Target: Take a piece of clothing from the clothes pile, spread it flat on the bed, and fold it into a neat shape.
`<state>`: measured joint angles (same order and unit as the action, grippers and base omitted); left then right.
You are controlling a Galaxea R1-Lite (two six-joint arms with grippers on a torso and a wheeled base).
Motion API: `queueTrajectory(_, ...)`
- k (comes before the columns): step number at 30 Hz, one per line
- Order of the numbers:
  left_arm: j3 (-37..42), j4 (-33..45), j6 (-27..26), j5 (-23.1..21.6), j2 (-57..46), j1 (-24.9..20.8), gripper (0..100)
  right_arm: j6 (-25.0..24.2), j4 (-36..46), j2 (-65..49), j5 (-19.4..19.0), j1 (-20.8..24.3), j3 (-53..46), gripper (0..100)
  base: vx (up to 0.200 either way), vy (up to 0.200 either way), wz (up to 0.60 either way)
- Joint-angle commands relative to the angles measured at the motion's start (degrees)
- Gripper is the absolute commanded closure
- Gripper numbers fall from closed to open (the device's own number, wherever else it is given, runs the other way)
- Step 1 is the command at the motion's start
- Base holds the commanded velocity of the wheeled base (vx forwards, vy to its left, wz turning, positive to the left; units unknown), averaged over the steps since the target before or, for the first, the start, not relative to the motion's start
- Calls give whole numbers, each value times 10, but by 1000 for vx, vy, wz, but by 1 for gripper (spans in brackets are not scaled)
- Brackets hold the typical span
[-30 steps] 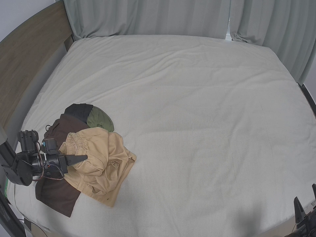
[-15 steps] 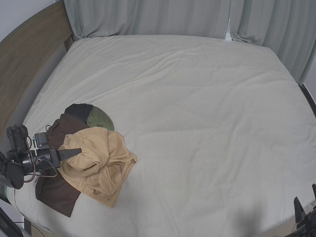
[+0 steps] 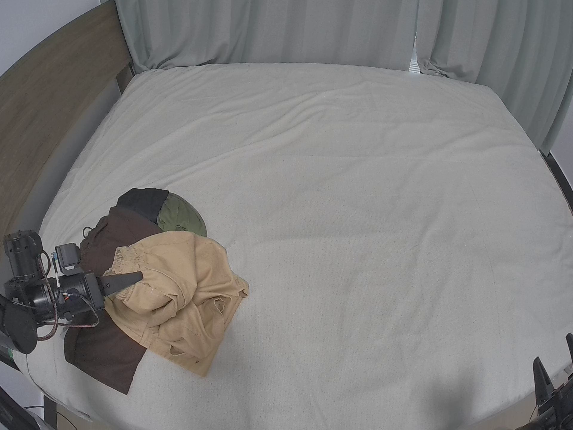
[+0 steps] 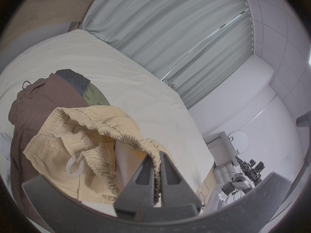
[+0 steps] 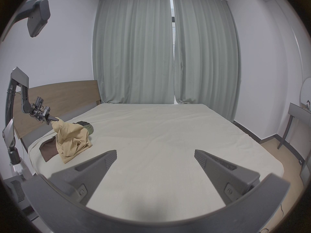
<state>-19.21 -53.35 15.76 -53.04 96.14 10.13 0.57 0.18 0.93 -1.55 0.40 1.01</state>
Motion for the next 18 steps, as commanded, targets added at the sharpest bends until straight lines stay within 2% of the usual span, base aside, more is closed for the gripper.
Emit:
queueTrajectory(1,2,0,15,1,-19,-4,100,0,0,-9,0,0,-9,0,0,0,0)
queueTrajectory(7,5,0,69,0,-39,-22,100,0,0,-9,0,0,-9,0,0,0,0)
queueTrajectory(13,2,0,97,9,-48,-39,100,0,0,-9,0,0,-9,0,0,0,0)
queueTrajectory(14,1,-1,119,43,-56,-53,100,0,0,-9,0,0,-9,0,0,0,0)
queueTrajectory(18,-1,-2,168,74,-78,-77,100,0,0,-9,0,0,-9,0,0,0,0)
